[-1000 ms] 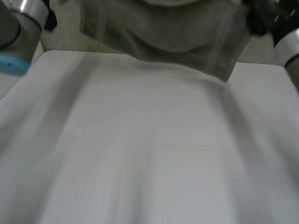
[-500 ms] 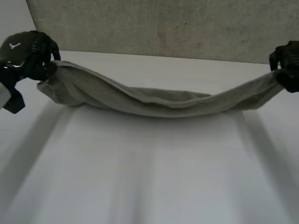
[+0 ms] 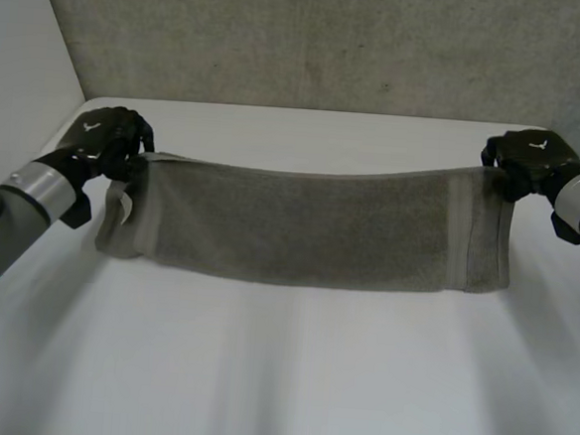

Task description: Fold the towel.

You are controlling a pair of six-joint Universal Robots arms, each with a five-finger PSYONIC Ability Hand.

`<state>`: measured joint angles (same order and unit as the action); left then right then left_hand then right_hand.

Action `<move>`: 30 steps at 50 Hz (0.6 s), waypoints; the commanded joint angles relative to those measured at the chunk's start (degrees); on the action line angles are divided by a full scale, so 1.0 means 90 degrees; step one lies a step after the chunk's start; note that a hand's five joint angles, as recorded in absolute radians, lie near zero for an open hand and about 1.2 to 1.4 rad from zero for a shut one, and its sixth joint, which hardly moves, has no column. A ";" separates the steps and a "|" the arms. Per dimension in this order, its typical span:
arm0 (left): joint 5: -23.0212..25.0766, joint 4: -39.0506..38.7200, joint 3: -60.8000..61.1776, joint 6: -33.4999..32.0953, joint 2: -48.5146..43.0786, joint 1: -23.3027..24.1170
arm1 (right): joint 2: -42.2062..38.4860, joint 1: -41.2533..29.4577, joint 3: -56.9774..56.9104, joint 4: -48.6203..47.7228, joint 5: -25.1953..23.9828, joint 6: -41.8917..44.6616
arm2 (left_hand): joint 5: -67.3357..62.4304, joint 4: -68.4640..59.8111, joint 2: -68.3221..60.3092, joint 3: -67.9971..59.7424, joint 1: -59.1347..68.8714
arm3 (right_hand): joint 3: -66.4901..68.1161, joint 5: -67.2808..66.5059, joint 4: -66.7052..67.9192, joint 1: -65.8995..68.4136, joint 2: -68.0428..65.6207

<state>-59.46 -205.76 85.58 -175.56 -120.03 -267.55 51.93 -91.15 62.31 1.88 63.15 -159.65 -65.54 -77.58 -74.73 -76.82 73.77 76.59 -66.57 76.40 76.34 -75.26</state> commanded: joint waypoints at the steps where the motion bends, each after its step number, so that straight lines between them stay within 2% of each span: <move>1: -0.0015 0.0343 -0.1052 -0.0503 -0.0970 0.0128 | -0.0604 -0.0097 -0.0370 -0.0121 0.0386 0.0025 | -0.0495 -0.0269 -0.0585 -0.0353 0.0692 | 0.0379 -0.0382 0.0400 0.0406 -0.0526; 9: -0.0044 0.0470 -0.1657 -0.0513 -0.1585 0.0255 | -0.0985 -0.0224 -0.0546 -0.0599 0.0669 0.0034 | -0.0495 -0.0269 -0.0585 -0.0353 0.0692 | 0.0379 -0.0382 0.0400 0.0406 -0.0526; 19: -0.0405 0.0460 -0.1911 -0.0523 -0.1917 0.0255 | -0.1366 -0.0302 -0.0820 -0.0756 0.0786 0.0044 | -0.0495 -0.0269 -0.0585 -0.0353 0.0692 | 0.0379 -0.0382 0.0400 0.0406 -0.0526; 20: -0.0406 0.0460 -0.1911 -0.0523 -0.1917 0.0255 | -0.1376 -0.0331 -0.0820 -0.0756 0.0796 0.0044 | -0.0495 -0.0269 -0.0585 -0.0353 0.0692 | -0.0225 0.0222 -0.0204 -0.0198 0.0078; 21: -0.0415 0.0470 -0.1911 -0.0523 -0.1908 0.0255 | -0.1376 -0.0332 -0.0820 -0.0756 0.0796 0.0044 | 0.1131 0.1356 0.1041 0.1273 -0.0934 | -0.0231 0.0228 -0.0210 -0.0204 0.0084; 22: -0.0415 0.0470 -0.1911 -0.0533 -0.1898 0.0255 | -0.1376 -0.0361 -0.0800 -0.0775 0.0806 0.0044 | 0.3552 0.3778 0.3462 0.3695 -0.3355 | -0.2951 0.2948 -0.2930 -0.2924 0.2804; 23: -0.0415 0.0470 -0.1911 -0.0533 -0.1898 0.0255 | -0.1376 -0.0361 -0.0800 -0.0775 0.0806 0.0044 | 0.3577 0.3802 0.3486 0.3719 -0.3380 | -0.2979 0.2976 -0.2958 -0.2951 0.2831; 24: -0.0464 0.0470 -0.1921 -0.0552 -0.1869 0.0255 | -0.1366 -0.0380 -0.0771 -0.0795 0.0815 0.0044 | 0.5076 0.5301 0.4985 0.5218 -0.4879 | -0.6106 0.6103 -0.6085 -0.6078 0.5958; 25: -0.0522 0.0489 -0.1931 -0.0562 -0.1830 0.0255 | -0.1327 -0.0390 -0.0751 -0.0805 0.0864 0.0034 | 0.5683 0.5908 0.5593 0.5825 -0.5486 | -0.7399 0.7396 -0.7378 -0.7372 0.7251; 30: -0.0747 0.0567 -0.1950 -0.0523 -0.1586 0.0264 | -0.1074 -0.0507 -0.0683 -0.0824 0.1127 -0.0014 | 0.6810 0.7035 0.6719 0.6952 -0.6612 | -0.7399 0.7396 -0.7378 -0.7372 0.7251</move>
<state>-63.98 -201.42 68.20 -180.46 -136.78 -265.25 39.84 -94.61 55.24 -5.32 70.95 -159.30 -12.45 -23.71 -23.12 -23.64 23.40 19.87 -7.80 20.10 19.60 -18.52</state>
